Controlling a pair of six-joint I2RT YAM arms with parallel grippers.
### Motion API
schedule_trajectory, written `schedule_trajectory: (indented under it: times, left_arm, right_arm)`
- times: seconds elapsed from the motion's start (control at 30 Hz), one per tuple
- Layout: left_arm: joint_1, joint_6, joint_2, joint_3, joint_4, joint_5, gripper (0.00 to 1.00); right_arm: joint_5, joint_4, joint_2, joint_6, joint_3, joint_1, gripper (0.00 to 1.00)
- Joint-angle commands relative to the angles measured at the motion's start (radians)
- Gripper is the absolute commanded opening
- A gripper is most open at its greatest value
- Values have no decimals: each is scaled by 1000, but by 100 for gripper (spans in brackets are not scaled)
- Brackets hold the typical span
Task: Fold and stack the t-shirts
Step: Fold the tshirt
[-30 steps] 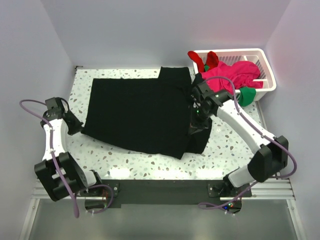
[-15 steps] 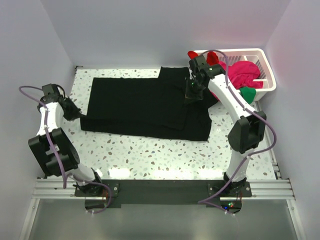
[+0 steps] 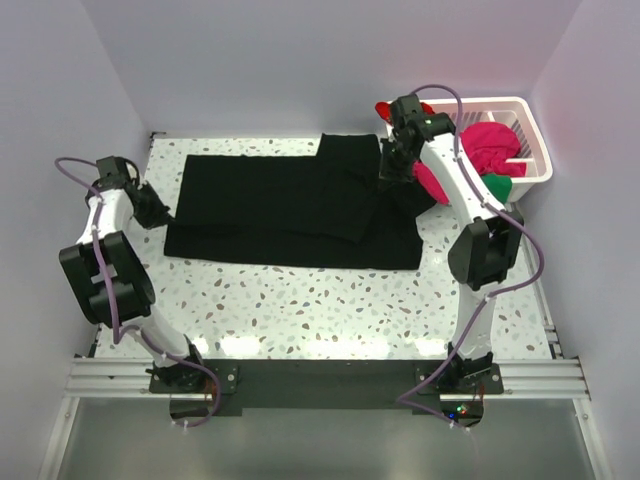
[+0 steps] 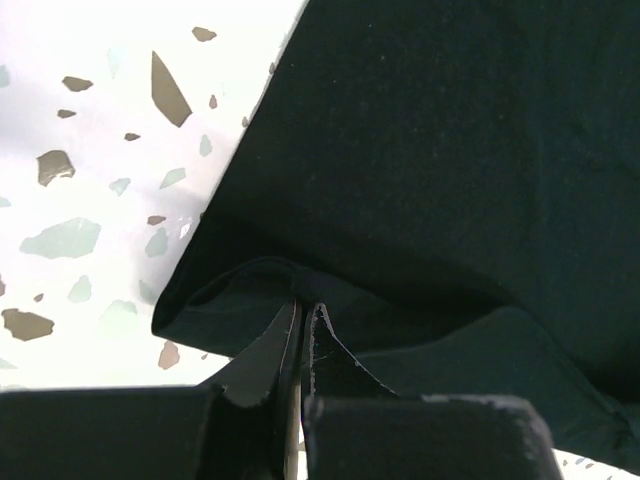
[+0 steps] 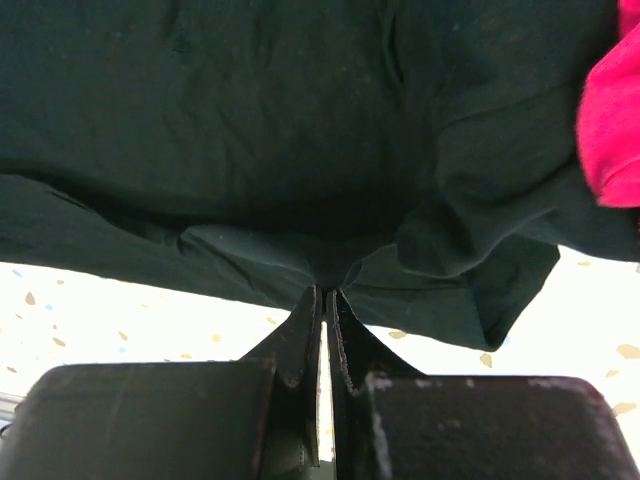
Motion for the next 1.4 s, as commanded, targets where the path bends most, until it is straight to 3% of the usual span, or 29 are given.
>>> schedule_trajectory:
  times: [0.0,0.03,0.13,0.17,0.27,0.4,0.47,0.53,0.63,0.83,1.2,1.37]
  left_arm:
    - [-10,6,19,45,38,-9,0]
    - [-10,3,26,54,41,-12,0]
    - [-21,-5,40,77,43,-29,27]
    - [-34,-6,42,83,43,-42,44]
    - [-85,-3,42,117,37,-81,57]
    - [-174,-3,24,132,40,-116,66]
    - [-218,-14,1,103,73,-95,70]
    - [-246,-31,-21,50,106,-69,72]
    - [-251,-61,-21,-25,144,-18,74]
    - [-252,-86,-9,-165,221,39,76]
    - [-243,-85,43,-269,284,49,78]
    - [-202,-88,40,-323,282,48,79]
  right_arm:
    - [3,-2,17,-27,43,-7,0]
    - [-7,2,22,-29,43,-7,0]
    - [-28,18,53,-32,58,-7,0]
    - [-34,22,62,-33,78,-7,13]
    - [-79,27,85,-44,136,-7,49]
    - [-108,44,57,-56,143,-9,69]
    - [-122,68,3,-67,75,-7,74]
    - [-137,104,-56,-61,-15,-7,75]
    - [-143,191,-165,-43,-295,-7,75]
    - [-128,297,-230,-42,-550,-7,75]
    - [-59,377,-108,-67,-631,-7,75]
    - [-68,404,-122,-41,-749,-7,75]
